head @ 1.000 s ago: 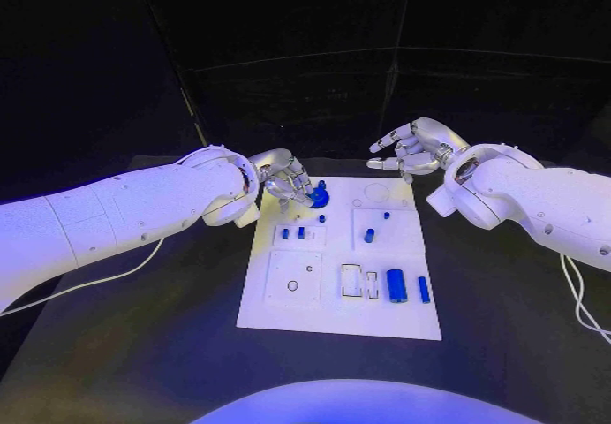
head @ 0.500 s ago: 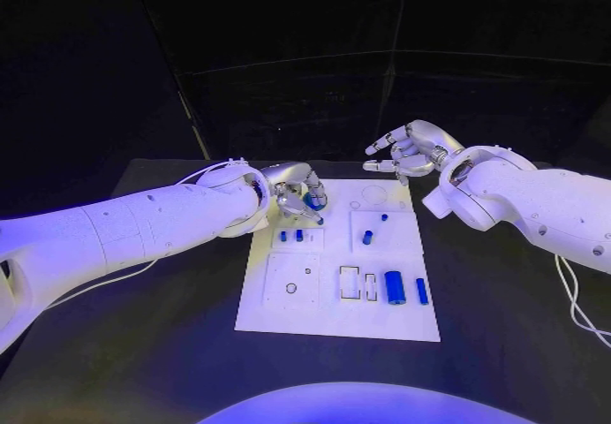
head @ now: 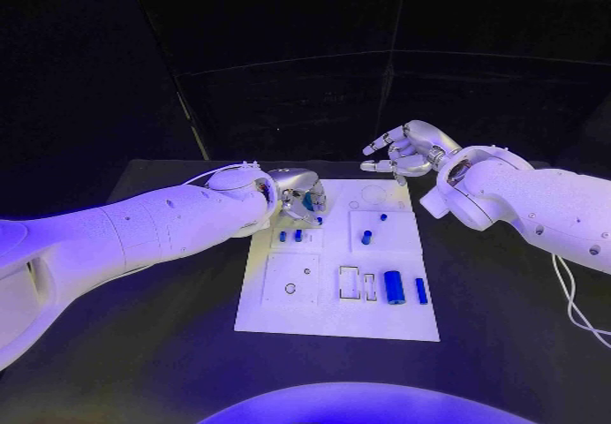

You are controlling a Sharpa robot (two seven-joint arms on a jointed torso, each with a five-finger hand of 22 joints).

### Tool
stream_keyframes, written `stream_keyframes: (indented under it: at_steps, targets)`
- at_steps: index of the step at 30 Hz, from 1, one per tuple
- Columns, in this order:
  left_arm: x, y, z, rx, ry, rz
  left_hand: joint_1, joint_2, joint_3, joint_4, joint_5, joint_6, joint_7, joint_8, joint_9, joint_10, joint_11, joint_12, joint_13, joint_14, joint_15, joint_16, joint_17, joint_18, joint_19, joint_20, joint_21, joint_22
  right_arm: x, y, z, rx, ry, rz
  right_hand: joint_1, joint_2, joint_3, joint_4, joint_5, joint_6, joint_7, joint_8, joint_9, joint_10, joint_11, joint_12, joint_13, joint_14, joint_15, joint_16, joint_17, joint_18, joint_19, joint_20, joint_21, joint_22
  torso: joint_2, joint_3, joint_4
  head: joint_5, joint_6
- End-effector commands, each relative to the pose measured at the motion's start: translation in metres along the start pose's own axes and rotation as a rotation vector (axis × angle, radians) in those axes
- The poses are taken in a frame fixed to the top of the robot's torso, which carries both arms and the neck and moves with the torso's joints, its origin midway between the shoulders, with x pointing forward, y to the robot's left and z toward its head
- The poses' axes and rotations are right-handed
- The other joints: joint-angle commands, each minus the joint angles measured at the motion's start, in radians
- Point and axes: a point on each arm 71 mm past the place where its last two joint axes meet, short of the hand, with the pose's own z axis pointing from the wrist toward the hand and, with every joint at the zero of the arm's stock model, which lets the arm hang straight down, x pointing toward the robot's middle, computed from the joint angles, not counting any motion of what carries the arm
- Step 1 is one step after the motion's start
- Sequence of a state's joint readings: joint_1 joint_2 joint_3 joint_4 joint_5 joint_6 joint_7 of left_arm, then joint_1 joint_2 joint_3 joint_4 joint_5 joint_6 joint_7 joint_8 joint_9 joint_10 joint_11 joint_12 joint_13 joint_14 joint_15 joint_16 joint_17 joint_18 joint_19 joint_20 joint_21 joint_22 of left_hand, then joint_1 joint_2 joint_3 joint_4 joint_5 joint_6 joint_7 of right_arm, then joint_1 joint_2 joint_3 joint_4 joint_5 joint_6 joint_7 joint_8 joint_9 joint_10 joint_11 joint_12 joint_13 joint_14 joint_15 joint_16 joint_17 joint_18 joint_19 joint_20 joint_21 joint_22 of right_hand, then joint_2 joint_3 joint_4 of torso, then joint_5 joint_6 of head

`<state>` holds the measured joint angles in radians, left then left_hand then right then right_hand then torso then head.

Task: Assemble the parts on the task board

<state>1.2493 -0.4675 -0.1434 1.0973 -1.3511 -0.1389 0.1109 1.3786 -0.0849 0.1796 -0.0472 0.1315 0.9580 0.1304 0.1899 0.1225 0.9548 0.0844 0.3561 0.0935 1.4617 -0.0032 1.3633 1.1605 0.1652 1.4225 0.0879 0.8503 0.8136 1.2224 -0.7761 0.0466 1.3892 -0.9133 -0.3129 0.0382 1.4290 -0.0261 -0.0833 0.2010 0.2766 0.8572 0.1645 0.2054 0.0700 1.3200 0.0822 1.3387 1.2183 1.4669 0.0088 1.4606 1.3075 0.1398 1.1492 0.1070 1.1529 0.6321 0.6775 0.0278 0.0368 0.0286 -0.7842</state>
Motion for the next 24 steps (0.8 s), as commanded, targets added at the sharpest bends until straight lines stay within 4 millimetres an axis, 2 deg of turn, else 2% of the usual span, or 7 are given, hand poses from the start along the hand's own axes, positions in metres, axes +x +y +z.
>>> stream_keyframes:
  at_steps: [1, 13, 24]
  targets:
    - [0.000, 0.000, 0.002, -0.005, 0.008, 0.037, -0.002, 0.011, 0.006, -0.005, -0.003, 0.010, 0.000, -0.008, -0.003, 0.012, -0.002, -0.007, -0.005, 0.027, -0.005, 0.000, -0.007, -0.018, 0.012, -0.001, 0.011, 0.009, 0.000, 0.002, 0.000, -0.012, 0.000, 0.003, -0.010, 0.000, -0.007, 0.000, 0.003, -0.005, 0.002, 0.007, -0.001, -0.006, -0.003, 0.001, -0.002, 0.051, -0.008, -0.005, 0.020, 0.020, -0.004, -0.001, -0.006, 0.000, 0.000, -0.0001, 0.0008, -0.001, -0.001]
    - [0.004, -0.002, 0.009, -0.030, 0.056, 0.056, -0.001, 0.022, 0.044, -0.011, -0.002, 0.047, -0.004, -0.017, -0.015, 0.073, -0.011, -0.029, -0.026, 0.030, -0.012, -0.002, -0.023, -0.025, 0.028, -0.007, 0.051, 0.052, 0.001, 0.003, 0.001, -0.014, 0.002, 0.004, -0.010, 0.000, -0.007, 0.000, 0.003, -0.005, 0.002, 0.007, -0.001, -0.006, -0.003, 0.001, -0.002, 0.051, -0.008, -0.005, 0.020, 0.020, -0.004, -0.001, -0.006, 0.000, 0.000, 0.0000, 0.0025, -0.001, -0.006]
    - [0.007, -0.002, 0.013, -0.050, 0.088, 0.059, -0.006, 0.018, 0.062, -0.013, -0.002, 0.059, -0.005, -0.022, -0.020, 0.090, -0.014, -0.042, -0.029, 0.030, -0.015, -0.004, -0.033, -0.028, 0.032, -0.010, 0.065, 0.069, 0.002, 0.004, 0.001, -0.015, 0.005, 0.005, -0.009, 0.002, -0.007, -0.001, 0.006, -0.006, 0.002, 0.008, -0.001, -0.005, -0.003, 0.001, -0.001, 0.051, -0.009, -0.005, 0.021, 0.020, -0.003, -0.001, -0.006, -0.001, -0.001, -0.0003, 0.0018, -0.002, -0.009]
